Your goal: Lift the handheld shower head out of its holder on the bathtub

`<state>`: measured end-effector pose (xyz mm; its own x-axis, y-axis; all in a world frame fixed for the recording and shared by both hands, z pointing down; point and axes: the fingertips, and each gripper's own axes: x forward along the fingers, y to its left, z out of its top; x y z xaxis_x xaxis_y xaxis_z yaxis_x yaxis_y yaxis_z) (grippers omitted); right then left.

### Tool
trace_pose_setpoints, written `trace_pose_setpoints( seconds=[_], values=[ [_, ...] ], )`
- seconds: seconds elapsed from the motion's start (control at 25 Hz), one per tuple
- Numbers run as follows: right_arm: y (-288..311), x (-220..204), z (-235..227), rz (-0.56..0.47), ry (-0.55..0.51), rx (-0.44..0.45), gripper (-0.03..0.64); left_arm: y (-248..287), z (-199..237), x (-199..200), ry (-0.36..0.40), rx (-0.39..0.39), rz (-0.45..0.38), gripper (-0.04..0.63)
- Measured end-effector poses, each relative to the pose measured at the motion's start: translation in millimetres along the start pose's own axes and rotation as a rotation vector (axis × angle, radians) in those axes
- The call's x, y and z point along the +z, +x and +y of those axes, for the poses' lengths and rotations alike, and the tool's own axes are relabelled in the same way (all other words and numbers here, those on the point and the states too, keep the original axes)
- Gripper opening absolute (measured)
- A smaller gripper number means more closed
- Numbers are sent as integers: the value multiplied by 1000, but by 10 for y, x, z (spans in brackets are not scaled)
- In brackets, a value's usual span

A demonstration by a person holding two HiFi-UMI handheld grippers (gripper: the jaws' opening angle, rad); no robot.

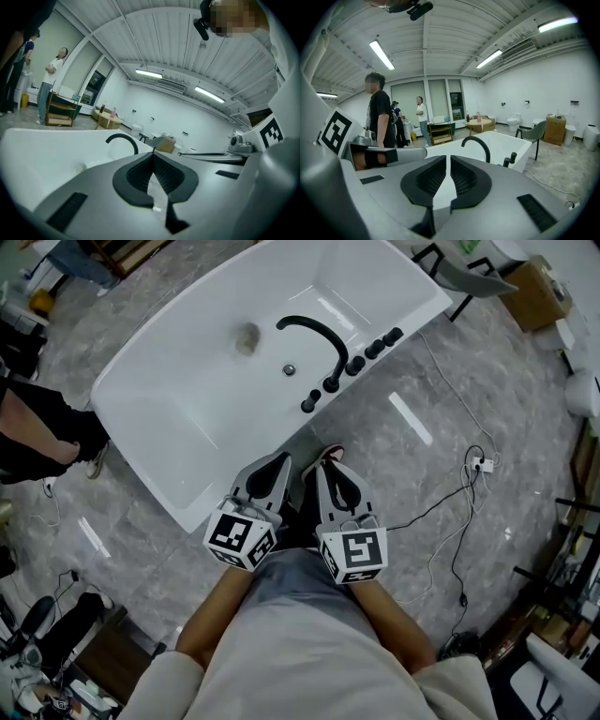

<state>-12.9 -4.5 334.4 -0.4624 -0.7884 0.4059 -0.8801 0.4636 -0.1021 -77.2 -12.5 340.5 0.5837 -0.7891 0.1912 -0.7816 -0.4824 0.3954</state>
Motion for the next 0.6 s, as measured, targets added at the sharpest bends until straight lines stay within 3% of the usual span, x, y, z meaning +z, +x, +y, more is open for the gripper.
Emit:
trace_pose_setpoints(
  seconds=[0.6],
  values=[
    [410, -193, -321, 74, 14, 48, 21, 465, 115, -188, -44, 34, 56, 5]
  ],
)
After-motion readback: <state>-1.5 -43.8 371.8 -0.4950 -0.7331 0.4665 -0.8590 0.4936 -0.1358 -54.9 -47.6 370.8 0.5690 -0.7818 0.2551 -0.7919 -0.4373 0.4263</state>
